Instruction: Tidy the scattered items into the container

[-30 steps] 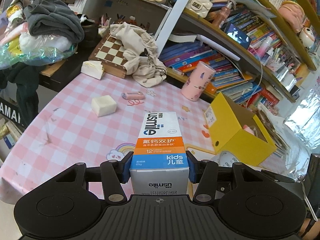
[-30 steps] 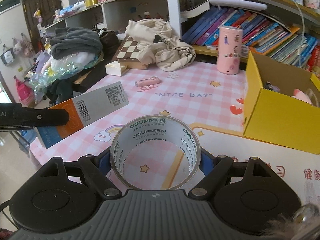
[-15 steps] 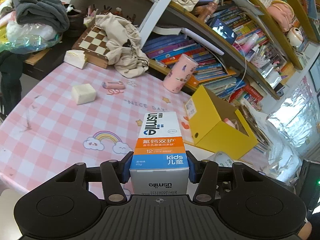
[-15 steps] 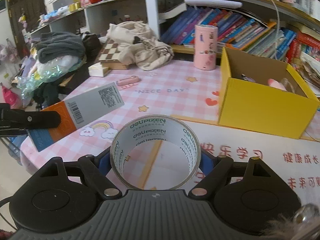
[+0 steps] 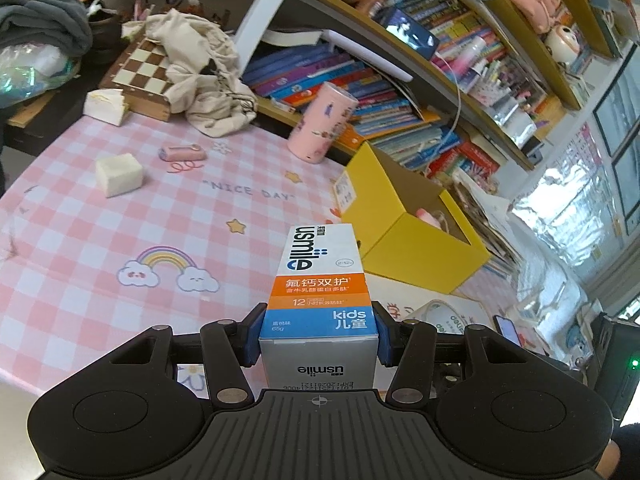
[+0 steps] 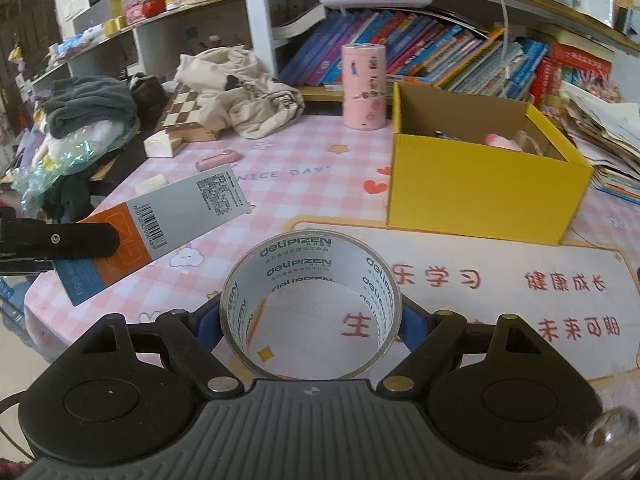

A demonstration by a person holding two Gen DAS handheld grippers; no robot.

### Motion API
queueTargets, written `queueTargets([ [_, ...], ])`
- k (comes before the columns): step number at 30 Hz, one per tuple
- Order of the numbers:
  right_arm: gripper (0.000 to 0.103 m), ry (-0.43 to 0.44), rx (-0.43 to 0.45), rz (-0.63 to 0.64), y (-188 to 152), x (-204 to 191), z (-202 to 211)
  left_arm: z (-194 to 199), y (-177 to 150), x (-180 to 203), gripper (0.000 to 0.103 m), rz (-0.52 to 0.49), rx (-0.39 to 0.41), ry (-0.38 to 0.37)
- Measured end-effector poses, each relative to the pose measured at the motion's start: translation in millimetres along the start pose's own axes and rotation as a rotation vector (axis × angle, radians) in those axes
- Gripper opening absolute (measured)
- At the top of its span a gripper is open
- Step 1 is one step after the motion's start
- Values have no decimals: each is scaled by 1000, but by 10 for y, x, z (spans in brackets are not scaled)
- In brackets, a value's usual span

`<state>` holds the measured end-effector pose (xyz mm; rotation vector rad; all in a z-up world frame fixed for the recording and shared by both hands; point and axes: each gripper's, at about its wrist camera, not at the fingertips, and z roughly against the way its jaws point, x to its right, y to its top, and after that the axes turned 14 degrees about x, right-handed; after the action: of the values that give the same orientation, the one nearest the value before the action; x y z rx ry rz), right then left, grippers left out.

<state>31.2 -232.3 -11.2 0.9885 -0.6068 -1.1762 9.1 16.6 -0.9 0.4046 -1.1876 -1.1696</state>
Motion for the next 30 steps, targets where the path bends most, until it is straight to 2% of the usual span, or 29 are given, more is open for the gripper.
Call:
queueTargets([
  [12, 83, -67, 7, -22, -20, 240, 121, -149, -51, 239, 50, -28, -29, -55],
  [30, 83, -168, 6, -76, -62, 789, 283, -588, -169, 688, 51, -63, -103, -136],
])
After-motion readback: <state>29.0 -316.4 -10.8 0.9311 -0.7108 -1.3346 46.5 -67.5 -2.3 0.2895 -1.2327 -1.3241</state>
